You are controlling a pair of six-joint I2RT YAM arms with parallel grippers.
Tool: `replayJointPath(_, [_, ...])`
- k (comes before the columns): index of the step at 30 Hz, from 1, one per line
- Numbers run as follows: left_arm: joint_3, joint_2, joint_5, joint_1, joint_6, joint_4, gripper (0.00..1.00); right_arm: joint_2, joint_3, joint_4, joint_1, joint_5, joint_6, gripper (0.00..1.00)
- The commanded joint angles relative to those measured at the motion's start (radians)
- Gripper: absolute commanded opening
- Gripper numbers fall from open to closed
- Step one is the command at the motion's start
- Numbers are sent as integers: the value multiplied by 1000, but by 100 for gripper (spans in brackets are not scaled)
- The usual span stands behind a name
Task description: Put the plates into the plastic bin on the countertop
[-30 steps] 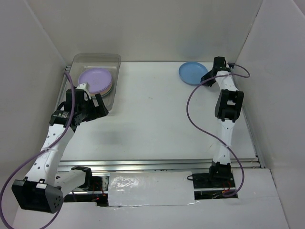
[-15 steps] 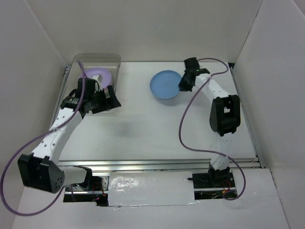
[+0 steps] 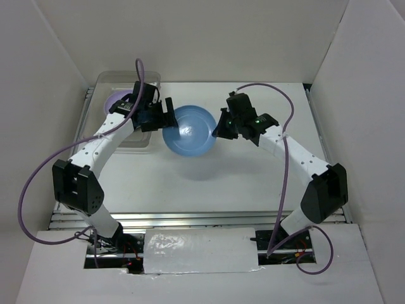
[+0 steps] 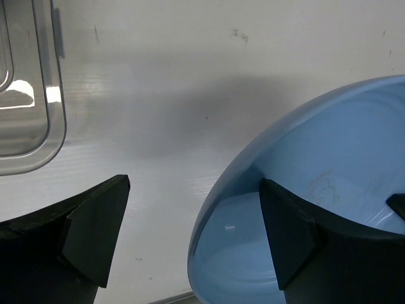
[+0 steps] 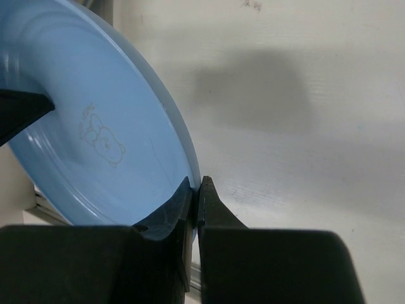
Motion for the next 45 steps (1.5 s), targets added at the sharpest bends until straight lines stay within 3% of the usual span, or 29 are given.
replayJointPath(1, [0,-10,-38,-9,5,-22,96,-65,-10,77,8,-36,14,0])
replayJointPath(2, [0,-8,-35,-8,2,-25,92,-70,-16,77,10,-41,15,0])
replayJointPath(4, [-9,-8,-38,-11,3,-16,65,-87,-31,86,11,-49,19,0])
replayJointPath(5, [-10,-10,-35,-14,-1,-11,34,-91,-36,88,13,-52,20,0])
replayJointPath(8, [3,-7,-37,-21,-9,-27,0,-90,-36,86,13,-63,23,0])
replayJointPath(10, [20,-8,-37,-23,-9,-34,0,-93,-34,92,13,-81,22,4])
replayJointPath(11, [26,-7,-35,-25,-12,-37,0,-96,-39,97,10,-92,22,15])
replayJointPath(12, [37,-7,-78,-21,-15,-48,0,-101,-47,106,10,-96,22,66])
replayJointPath(13, [45,-8,-98,-17,-18,-50,0,-114,-51,106,10,-92,31,98])
replayJointPath(16, [69,-10,-155,67,-59,-65,0,-166,-102,105,-21,-70,46,100])
replayJointPath(21, [53,7,-130,432,-167,-3,0,-287,-278,174,-69,-121,55,100])
replayJointPath(25, [71,109,-51,573,-225,85,0,-331,-349,184,-53,-141,46,100])
replayJointPath(29, [196,220,-28,637,-244,104,0,-344,-386,191,-24,-153,37,100])
replayJointPath(33, [368,355,-14,660,-221,18,0,-351,-381,168,16,-139,19,100])
replayJointPath(40, [367,389,23,661,-205,59,1,-361,-344,141,66,-113,6,100])
replayJointPath(42, [378,397,23,647,-199,47,8,-364,-340,138,74,-106,8,100])
replayJointPath(45, [373,395,22,632,-204,41,32,-360,-335,138,79,-101,9,100])
